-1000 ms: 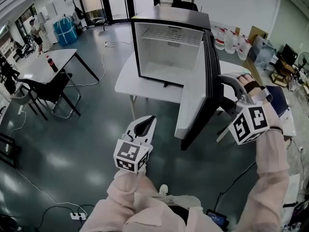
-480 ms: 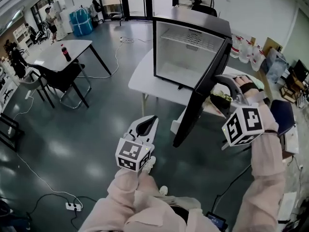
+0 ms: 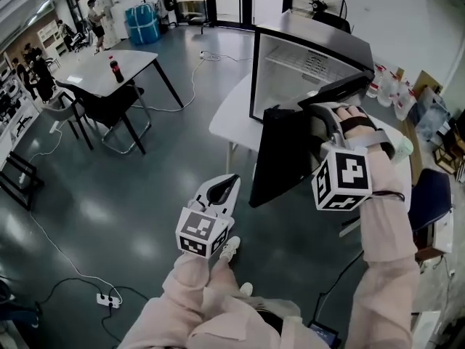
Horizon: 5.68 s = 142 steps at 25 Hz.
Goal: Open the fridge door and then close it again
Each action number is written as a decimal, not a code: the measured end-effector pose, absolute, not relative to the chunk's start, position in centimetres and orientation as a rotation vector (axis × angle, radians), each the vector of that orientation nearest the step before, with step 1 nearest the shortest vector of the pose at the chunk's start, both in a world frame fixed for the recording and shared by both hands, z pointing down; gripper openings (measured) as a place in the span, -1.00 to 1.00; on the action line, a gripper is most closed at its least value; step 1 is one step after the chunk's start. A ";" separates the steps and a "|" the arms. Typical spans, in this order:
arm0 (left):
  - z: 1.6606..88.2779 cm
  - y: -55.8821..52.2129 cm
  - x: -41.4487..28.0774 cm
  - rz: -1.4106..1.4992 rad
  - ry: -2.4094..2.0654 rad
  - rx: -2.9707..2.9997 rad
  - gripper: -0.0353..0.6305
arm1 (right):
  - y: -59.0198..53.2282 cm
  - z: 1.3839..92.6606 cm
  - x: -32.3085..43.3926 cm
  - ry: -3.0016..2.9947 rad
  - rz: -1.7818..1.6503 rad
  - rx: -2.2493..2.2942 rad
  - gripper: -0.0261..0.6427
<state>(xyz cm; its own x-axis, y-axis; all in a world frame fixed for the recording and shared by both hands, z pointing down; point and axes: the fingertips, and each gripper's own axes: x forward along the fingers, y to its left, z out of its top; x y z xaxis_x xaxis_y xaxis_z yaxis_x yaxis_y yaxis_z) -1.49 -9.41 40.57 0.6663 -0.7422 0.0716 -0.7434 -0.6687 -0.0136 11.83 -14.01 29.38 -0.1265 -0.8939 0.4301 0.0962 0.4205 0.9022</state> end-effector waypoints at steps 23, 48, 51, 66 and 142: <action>39.3 -26.8 -3.4 0.108 -1.366 2.797 -0.86 | -35.3 29.6 6.3 -1.454 -0.914 0.769 -0.13; 38.3 -42.1 -2.1 0.099 -1.141 2.935 -0.86 | -49.3 29.2 9.7 -1.329 -0.765 0.955 -0.12; 38.5 -43.1 -1.8 0.097 -1.118 2.944 -0.86 | -50.2 29.2 10.1 -1.318 -0.749 0.968 -0.12; 38.1 -44.9 -1.4 0.058 -1.065 2.964 -0.86 | -51.0 29.1 10.6 -1.302 -0.756 0.986 -0.12; 40.4 -39.7 -6.7 0.015 -1.301 2.803 -0.86 | -37.4 39.6 6.2 -2.546 0.130 1.820 -0.90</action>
